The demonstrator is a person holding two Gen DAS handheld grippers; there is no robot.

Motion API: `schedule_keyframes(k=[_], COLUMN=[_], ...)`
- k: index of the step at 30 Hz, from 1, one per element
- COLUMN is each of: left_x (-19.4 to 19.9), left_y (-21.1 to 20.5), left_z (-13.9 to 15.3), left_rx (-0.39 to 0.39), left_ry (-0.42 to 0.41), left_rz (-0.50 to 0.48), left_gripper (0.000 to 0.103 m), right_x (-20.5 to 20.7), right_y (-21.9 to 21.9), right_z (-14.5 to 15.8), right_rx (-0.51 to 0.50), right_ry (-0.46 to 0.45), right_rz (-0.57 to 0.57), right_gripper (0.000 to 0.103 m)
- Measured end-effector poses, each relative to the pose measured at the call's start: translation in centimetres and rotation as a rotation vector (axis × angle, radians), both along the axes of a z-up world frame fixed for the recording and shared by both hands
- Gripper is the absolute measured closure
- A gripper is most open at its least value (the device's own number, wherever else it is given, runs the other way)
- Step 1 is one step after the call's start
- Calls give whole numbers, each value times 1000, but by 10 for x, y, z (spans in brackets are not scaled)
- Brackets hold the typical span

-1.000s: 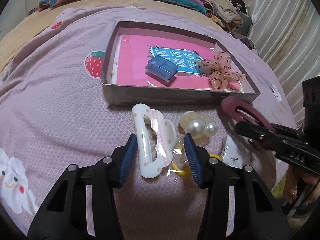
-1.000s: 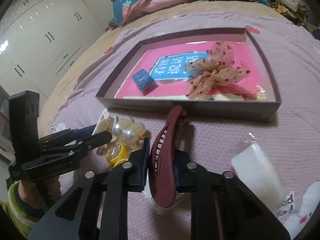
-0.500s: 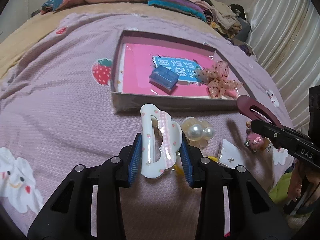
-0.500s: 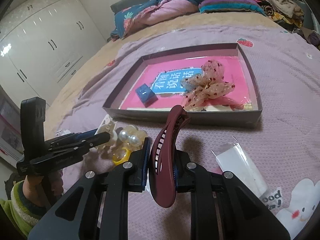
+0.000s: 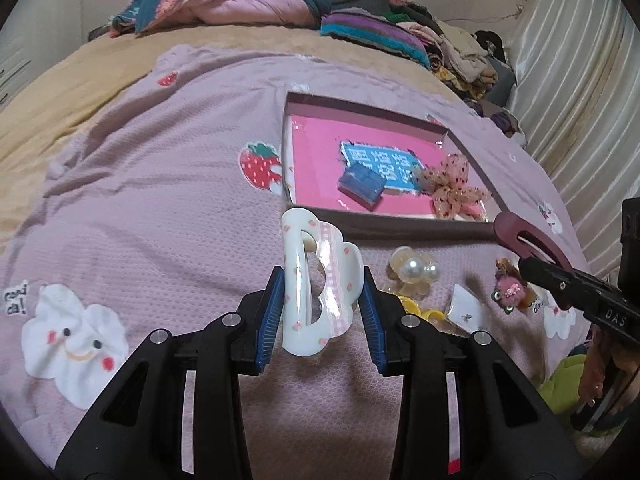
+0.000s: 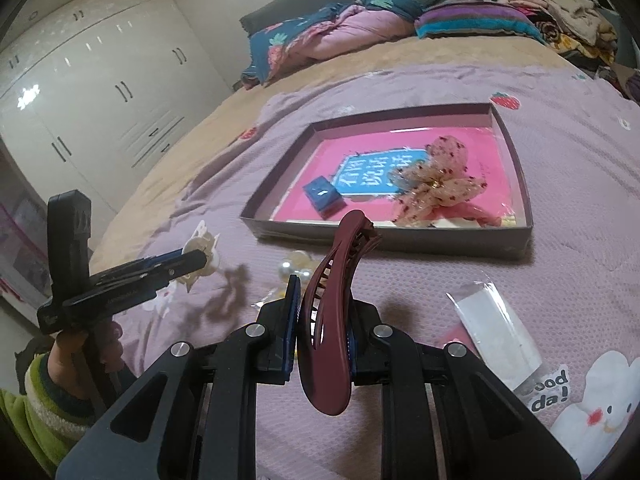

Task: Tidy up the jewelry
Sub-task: 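Lift and carry the white claw and maroon clip over the box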

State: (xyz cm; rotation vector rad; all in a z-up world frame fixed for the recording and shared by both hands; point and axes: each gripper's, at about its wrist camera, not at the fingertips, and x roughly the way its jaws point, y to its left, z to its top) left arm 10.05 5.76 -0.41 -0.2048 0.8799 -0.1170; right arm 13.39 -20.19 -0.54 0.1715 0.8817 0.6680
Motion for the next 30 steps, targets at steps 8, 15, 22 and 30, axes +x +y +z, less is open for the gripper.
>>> schedule_keyframes(k=[8, 15, 22, 30], left_x=[1, 18, 35, 55], left_y=[1, -3, -14, -33], left_z=[20, 32, 45, 62], left_rx=[8, 6, -5, -14], left_ry=[-37, -53, -71, -103], left_rz=[11, 7, -8, -44], left_gripper=[74, 74, 74, 74], right_x=[-4, -1, 8, 17], right_y=[8, 2, -13, -33], right_z=[16, 29, 42, 54], right_rx=[12, 33, 54, 67], right_ry=[-33, -62, -82, -113], right_rz=[43, 35, 3, -46], right_gripper=[85, 85, 85, 85])
